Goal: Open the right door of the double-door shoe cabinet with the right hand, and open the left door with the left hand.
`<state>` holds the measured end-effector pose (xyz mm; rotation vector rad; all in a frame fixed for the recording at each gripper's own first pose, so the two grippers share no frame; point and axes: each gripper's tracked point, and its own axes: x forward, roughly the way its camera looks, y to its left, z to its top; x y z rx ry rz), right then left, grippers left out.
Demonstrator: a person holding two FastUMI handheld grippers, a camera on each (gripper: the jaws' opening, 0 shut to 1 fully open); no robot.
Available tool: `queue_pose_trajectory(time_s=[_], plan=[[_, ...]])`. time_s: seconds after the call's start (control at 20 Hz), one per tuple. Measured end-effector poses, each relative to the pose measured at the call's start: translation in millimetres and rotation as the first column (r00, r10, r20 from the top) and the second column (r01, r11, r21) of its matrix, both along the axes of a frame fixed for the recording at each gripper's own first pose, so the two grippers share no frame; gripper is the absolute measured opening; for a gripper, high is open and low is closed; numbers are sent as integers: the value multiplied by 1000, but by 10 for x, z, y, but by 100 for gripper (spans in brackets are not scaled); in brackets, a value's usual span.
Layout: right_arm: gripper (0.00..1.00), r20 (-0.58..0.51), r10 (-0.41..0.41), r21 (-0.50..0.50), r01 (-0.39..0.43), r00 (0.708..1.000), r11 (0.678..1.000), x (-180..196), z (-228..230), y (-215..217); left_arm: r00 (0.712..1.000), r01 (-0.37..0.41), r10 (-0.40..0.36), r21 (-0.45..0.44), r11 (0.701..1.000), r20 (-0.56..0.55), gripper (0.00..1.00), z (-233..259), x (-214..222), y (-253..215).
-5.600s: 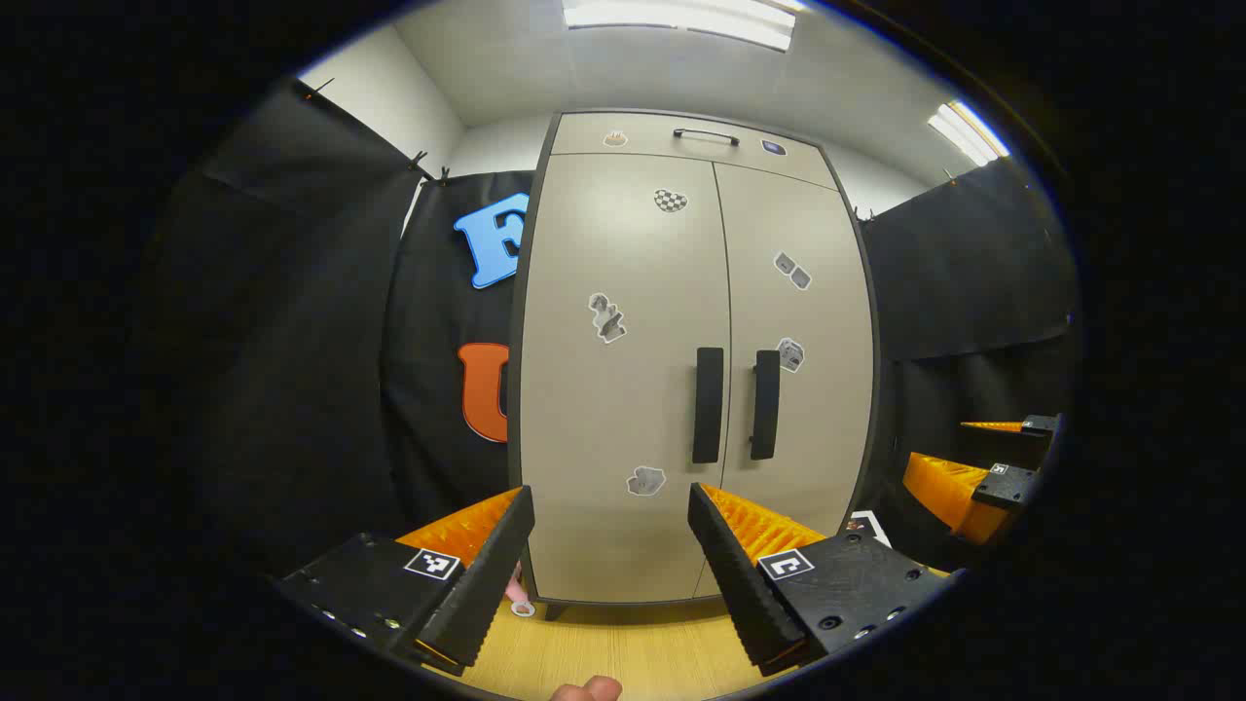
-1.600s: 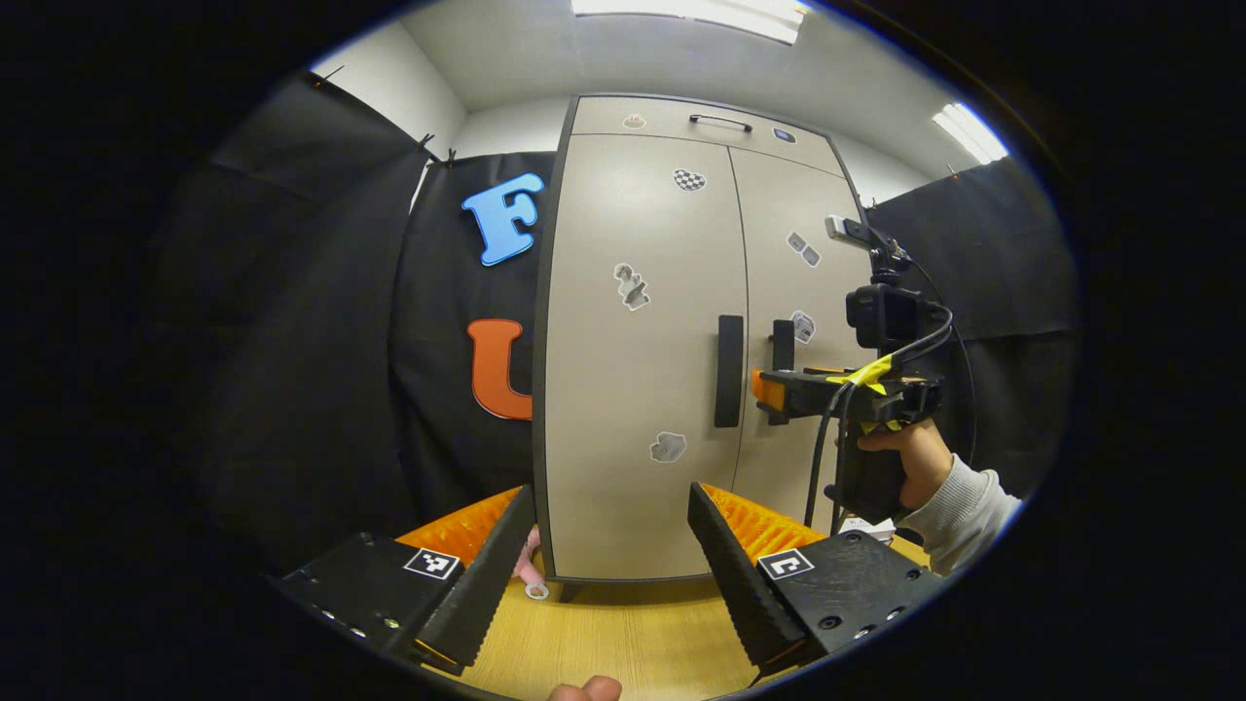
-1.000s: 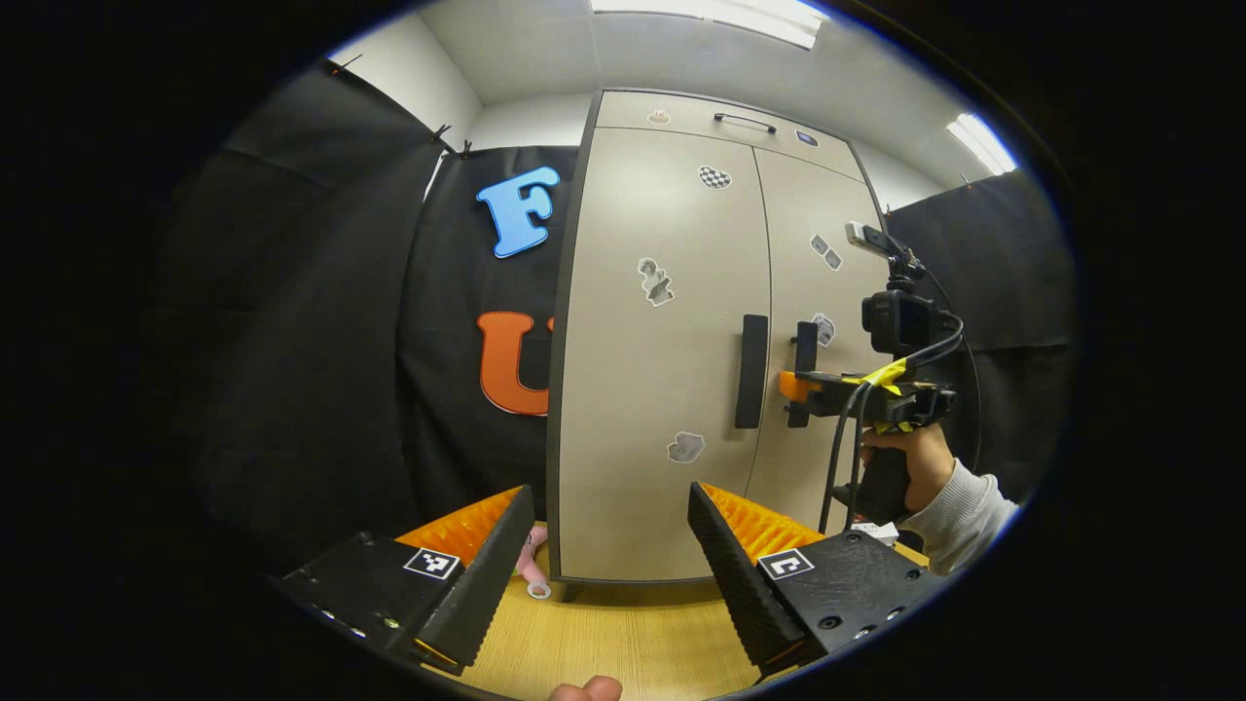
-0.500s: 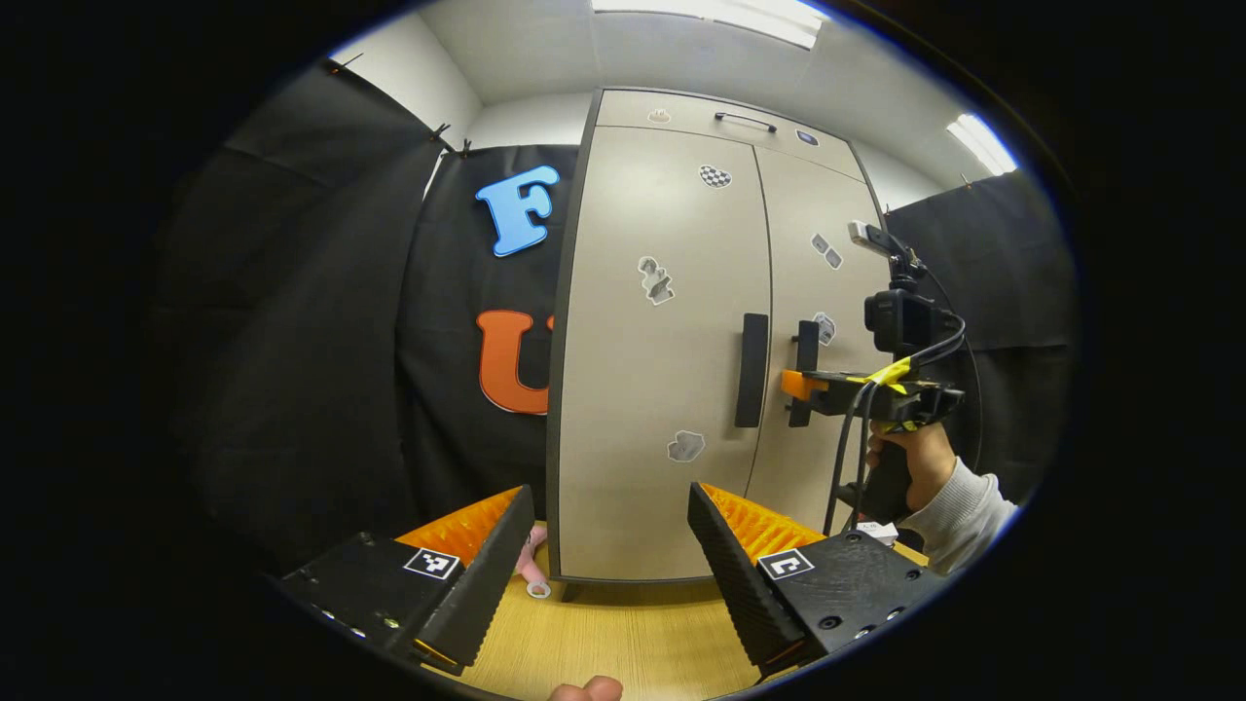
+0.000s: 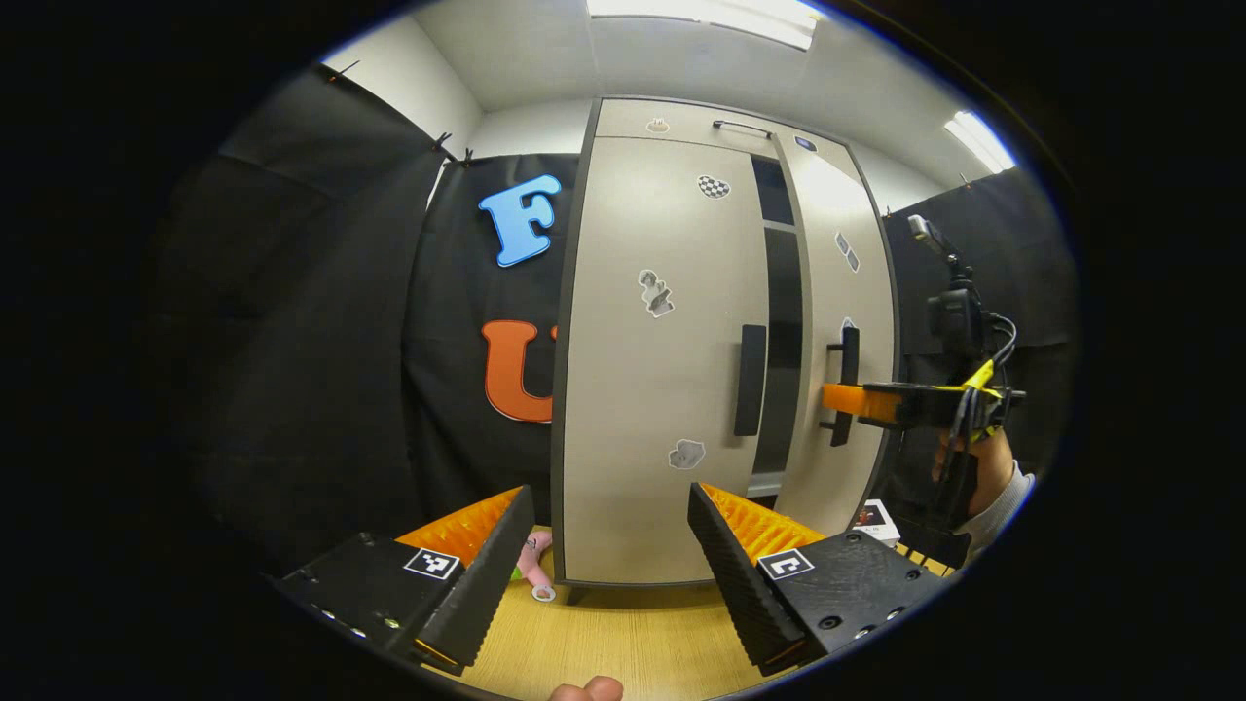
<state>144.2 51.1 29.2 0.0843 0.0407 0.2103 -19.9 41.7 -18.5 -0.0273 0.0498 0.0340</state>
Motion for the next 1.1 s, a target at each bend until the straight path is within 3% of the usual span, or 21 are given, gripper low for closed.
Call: queue_pose_trajectory(time_s=[0.5,1.1], plan=[[14,-16,37,-10,-37,999,999,-631,-122,-510,999,-48,49,-5,999,18,95,38,-54,32],[13,-16,-38,-31,38,999,999,-1061,-195,-1298,999,-35,36,-22,999,36,95,68,-47,-297]])
